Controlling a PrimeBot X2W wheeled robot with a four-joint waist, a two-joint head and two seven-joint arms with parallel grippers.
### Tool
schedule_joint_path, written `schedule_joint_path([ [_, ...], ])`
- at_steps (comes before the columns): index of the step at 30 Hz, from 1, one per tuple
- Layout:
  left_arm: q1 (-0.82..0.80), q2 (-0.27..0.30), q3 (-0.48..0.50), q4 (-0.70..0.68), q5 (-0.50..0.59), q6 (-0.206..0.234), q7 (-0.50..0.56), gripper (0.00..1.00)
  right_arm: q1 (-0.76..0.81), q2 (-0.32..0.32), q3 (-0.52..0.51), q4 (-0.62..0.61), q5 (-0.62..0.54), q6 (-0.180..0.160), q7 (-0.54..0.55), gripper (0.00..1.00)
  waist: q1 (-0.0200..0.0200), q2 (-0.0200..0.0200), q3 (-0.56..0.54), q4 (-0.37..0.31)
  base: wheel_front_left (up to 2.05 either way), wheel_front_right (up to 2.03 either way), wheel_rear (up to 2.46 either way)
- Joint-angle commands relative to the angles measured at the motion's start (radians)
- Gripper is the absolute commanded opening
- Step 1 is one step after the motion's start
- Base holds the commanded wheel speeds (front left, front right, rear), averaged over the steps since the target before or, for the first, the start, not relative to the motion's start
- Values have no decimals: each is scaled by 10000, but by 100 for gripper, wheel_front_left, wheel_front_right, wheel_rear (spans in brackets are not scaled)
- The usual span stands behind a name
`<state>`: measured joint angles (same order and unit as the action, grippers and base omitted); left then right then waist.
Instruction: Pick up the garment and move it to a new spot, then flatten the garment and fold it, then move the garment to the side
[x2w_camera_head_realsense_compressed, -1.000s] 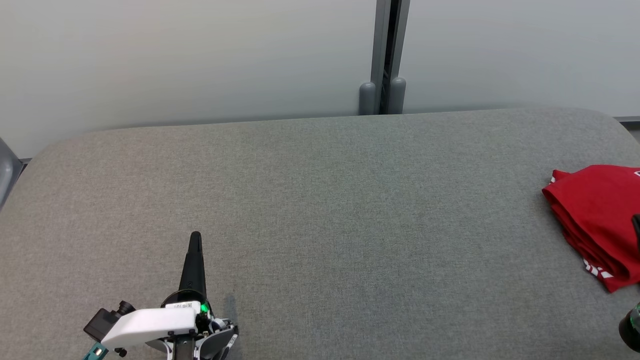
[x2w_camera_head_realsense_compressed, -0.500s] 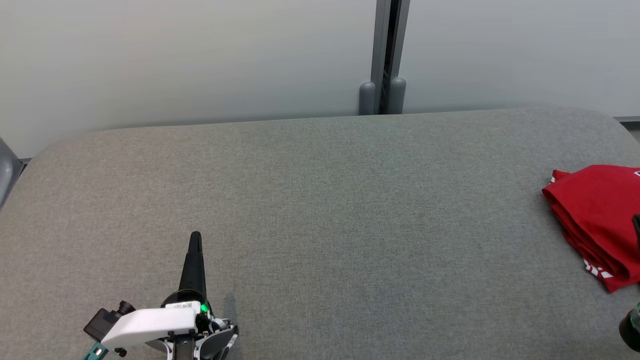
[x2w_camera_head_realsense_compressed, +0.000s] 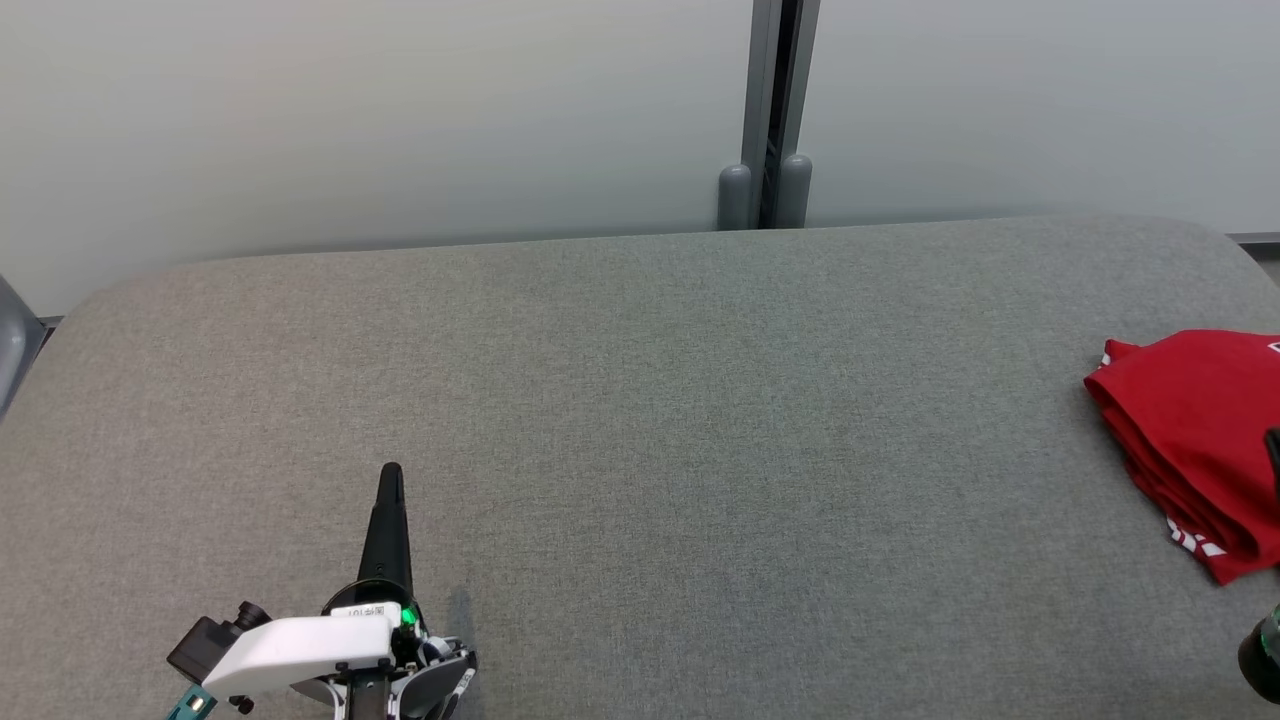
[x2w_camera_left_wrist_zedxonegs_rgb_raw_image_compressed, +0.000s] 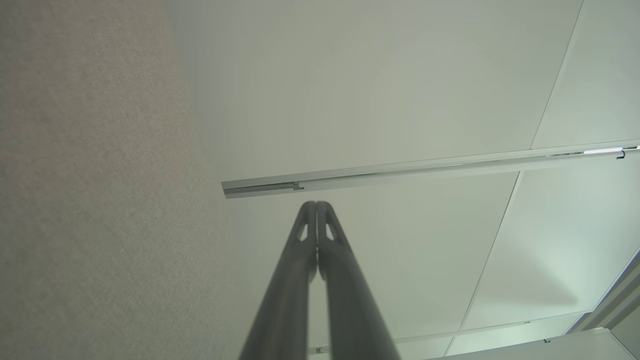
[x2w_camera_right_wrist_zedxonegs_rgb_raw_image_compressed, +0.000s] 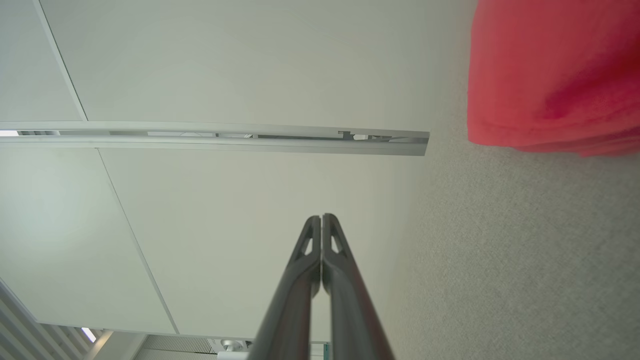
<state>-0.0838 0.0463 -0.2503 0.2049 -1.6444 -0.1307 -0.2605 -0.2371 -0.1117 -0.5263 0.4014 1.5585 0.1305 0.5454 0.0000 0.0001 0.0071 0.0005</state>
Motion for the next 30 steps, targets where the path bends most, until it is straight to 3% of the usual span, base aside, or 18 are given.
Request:
schedule_joint_path([
  [1, -96, 32, 7, -3, -24, -41, -31, 0, -36, -76, 4, 8, 48, 4, 9, 0, 0, -1, 0, 0, 0, 0, 0],
  [30, -96, 32, 8, -3, -24, -41, -29, 0, -28, -85, 17, 8, 70, 4, -10, 0, 0, -1, 0, 0, 0, 0, 0],
])
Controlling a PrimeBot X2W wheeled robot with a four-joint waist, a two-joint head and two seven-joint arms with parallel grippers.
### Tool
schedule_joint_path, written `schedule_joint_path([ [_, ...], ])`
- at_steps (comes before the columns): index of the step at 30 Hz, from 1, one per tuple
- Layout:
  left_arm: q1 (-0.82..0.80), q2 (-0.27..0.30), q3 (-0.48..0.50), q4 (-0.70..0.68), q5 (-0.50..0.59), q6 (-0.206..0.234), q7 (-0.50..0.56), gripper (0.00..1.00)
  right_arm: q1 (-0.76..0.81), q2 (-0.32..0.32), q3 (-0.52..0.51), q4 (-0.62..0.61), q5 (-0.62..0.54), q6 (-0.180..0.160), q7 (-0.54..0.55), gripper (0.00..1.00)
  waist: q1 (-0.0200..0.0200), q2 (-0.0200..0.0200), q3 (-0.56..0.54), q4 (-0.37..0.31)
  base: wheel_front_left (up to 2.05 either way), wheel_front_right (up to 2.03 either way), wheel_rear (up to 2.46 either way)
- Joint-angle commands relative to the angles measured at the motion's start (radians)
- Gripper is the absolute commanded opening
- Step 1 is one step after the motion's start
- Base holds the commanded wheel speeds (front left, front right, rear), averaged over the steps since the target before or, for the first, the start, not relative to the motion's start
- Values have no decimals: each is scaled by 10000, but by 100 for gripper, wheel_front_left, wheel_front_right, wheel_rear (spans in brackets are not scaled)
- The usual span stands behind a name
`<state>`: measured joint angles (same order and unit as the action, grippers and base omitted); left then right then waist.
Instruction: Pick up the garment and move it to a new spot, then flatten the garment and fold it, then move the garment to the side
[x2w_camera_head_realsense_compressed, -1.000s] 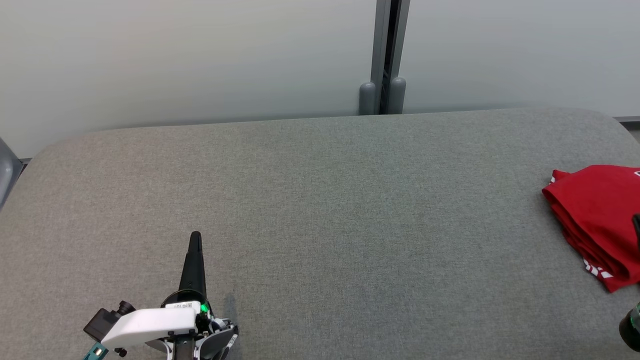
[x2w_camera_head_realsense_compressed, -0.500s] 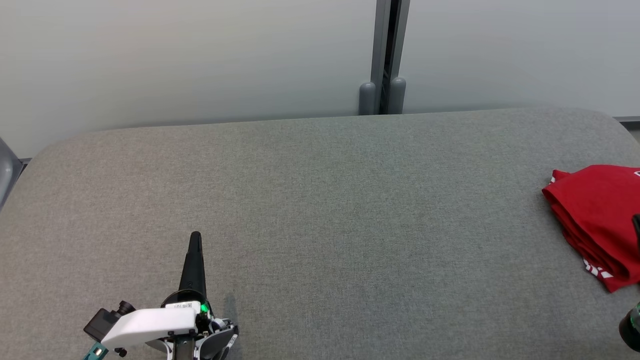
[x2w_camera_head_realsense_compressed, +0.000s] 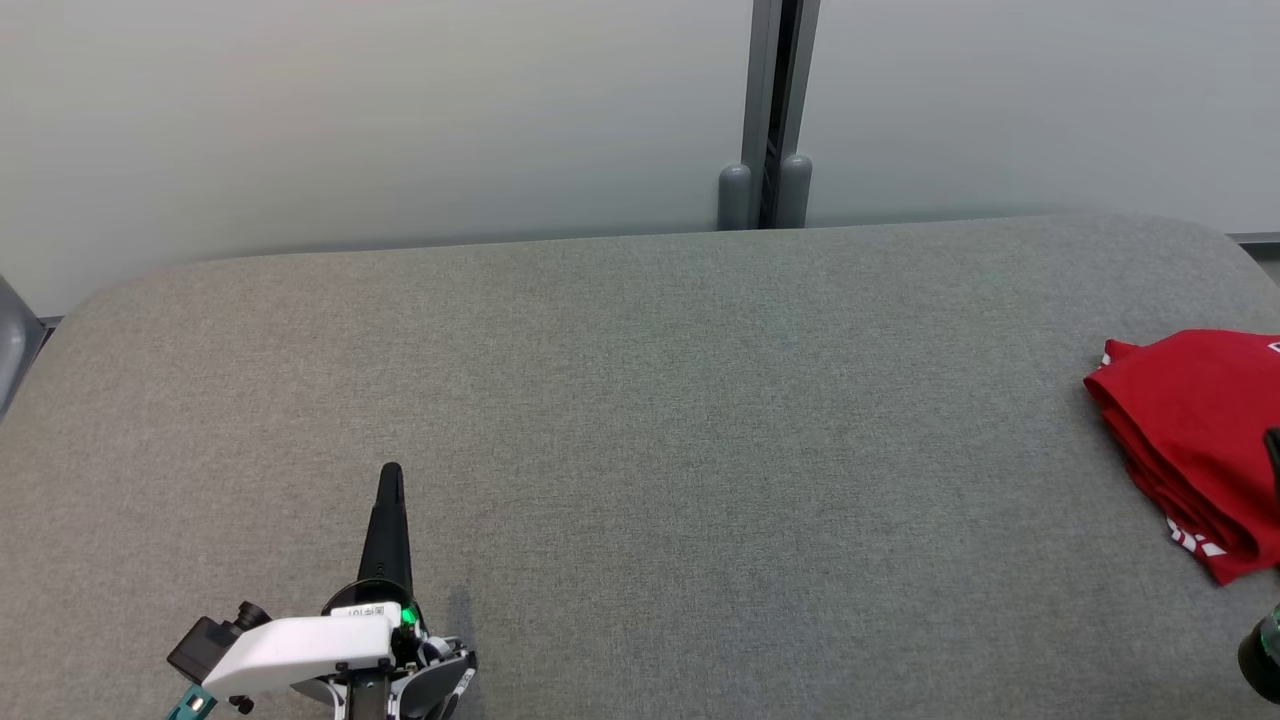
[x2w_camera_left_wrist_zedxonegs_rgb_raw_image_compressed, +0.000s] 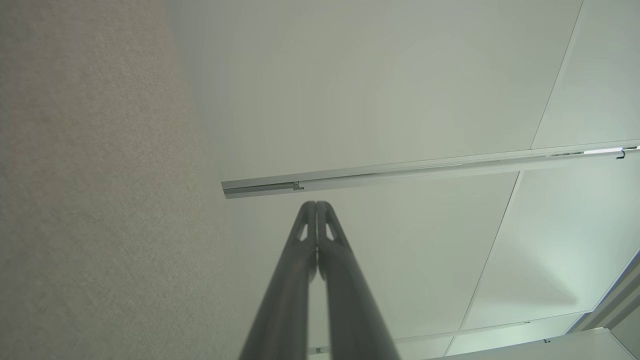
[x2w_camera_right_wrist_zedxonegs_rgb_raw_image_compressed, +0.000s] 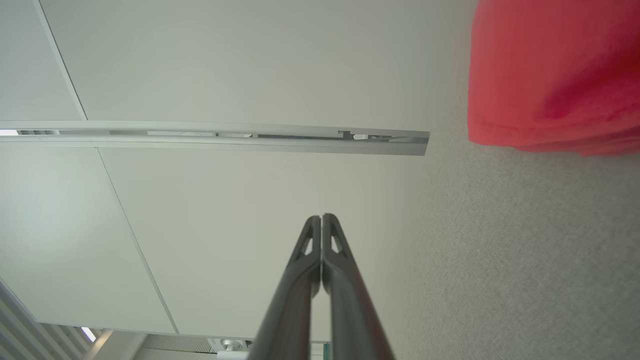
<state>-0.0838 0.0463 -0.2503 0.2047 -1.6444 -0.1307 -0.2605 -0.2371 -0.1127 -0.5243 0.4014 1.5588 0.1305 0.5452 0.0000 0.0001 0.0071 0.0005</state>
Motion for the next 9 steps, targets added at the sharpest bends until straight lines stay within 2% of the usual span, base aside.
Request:
schedule_joint_path([
  [1, -96, 32, 8, -1, -24, -41, -29, 0, -29, -75, -2, 8, 67, 4, -7, 0, 0, -1, 0, 0, 0, 0, 0],
  [9, -96, 32, 8, -1, -24, -41, -23, 0, -27, -77, 0, 8, 68, 4, -11, 0, 0, -1, 0, 0, 0, 0, 0],
])
